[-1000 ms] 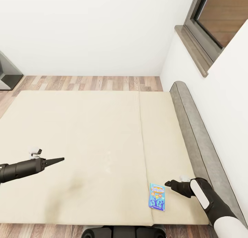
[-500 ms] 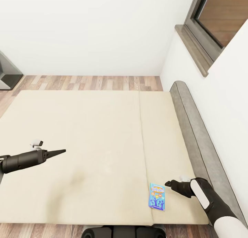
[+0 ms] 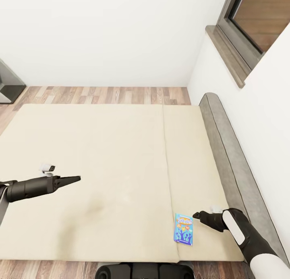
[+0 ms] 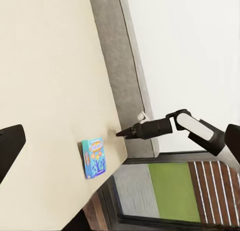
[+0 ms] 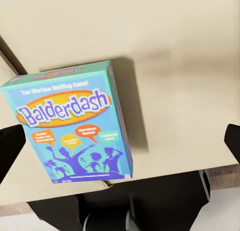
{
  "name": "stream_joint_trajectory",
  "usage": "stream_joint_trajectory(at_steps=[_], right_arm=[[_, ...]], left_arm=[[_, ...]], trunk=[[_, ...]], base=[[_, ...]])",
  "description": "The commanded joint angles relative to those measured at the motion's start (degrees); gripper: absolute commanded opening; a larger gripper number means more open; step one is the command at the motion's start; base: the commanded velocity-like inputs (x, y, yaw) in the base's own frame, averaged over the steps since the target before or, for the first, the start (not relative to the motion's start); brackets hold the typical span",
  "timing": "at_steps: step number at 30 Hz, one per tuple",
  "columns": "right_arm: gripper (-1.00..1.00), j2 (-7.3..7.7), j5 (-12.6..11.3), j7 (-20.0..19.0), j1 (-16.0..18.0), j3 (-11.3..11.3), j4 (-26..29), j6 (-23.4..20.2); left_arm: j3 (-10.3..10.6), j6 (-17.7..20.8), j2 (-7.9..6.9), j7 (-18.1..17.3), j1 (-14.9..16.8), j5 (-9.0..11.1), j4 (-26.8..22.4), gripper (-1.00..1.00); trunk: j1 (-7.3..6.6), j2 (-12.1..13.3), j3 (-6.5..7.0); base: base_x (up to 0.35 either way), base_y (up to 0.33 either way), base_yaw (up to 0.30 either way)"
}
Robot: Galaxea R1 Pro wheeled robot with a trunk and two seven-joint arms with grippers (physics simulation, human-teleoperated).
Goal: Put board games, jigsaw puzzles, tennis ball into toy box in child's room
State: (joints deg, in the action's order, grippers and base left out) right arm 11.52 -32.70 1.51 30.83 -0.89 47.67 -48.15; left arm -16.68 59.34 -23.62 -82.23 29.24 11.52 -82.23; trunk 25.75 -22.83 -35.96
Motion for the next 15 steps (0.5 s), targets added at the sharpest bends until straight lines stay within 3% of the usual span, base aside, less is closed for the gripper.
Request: stream_joint_trajectory(at_steps=[1, 6, 15], right_arm=[[1.00, 0.00, -0.26, 0.16, 0.02, -0.07, 0.06, -0.27], [1.00, -0.08, -0.26, 0.16, 0.02, -0.07, 0.09, -0.28], [1.00, -0.17, -0.28, 0.16, 0.02, -0.07, 0.14, -0.21]], left_arm=[[0.04, 0.60, -0.05, -1.00, 0.03, 0.04, -0.01, 1.00], [0.02, 0.60, -0.44, -6.90, 0.03, -0.20, -0.06, 1.00], [-0.11, 0.60, -0.48, -7.77, 0.03, -0.44, -0.07, 1.00]], trunk=[[0.03, -0.09, -0.14], [0.03, -0.09, -0.55], [0.03, -0.09, -1.38]], base=[[0.000, 0.000, 0.000], [0.000, 0.000, 0.000], [0.000, 0.000, 0.000]])
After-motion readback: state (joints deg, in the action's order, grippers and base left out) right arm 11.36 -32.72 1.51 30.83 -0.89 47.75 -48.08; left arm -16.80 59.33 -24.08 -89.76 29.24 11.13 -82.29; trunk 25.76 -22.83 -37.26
